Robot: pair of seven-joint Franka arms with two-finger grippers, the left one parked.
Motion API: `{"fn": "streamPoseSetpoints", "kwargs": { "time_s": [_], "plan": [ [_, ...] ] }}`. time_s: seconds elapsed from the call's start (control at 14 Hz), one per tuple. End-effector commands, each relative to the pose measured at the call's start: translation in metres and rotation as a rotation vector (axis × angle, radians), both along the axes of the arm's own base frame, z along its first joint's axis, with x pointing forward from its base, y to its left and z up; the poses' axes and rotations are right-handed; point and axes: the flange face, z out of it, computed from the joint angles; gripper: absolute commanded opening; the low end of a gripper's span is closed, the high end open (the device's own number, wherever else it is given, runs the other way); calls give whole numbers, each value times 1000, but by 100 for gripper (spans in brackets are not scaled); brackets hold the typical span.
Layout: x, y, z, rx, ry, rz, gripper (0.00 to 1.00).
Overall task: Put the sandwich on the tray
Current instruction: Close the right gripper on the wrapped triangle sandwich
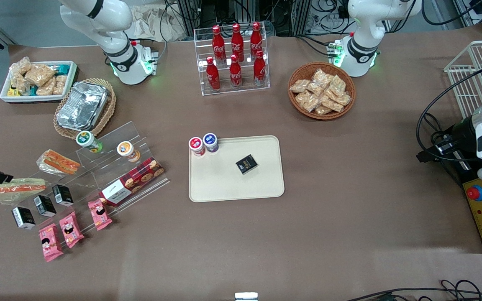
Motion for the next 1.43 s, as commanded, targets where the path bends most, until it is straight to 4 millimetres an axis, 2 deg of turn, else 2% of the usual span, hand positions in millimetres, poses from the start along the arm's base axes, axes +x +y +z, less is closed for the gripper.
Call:
{"fn": "streamPoseSetpoints", "kwargs": {
  "time_s": [0.0,0.07,0.21,0.43,0.79,1.21,1.36],
  "plan": [
    [9,-5,-21,-12,0,-121,100],
    [12,-5,-34,-16,18,-150,100],
    [11,-10,-43,-14,29,-177,99],
    [8,-39,-62,-20,33,-215,98],
    [9,-58,-82,-19,11,-244,98],
    [13,-60,-82,24,-33,-278,98],
    [6,-77,-82,28,-38,-307,97]
  ]
}}
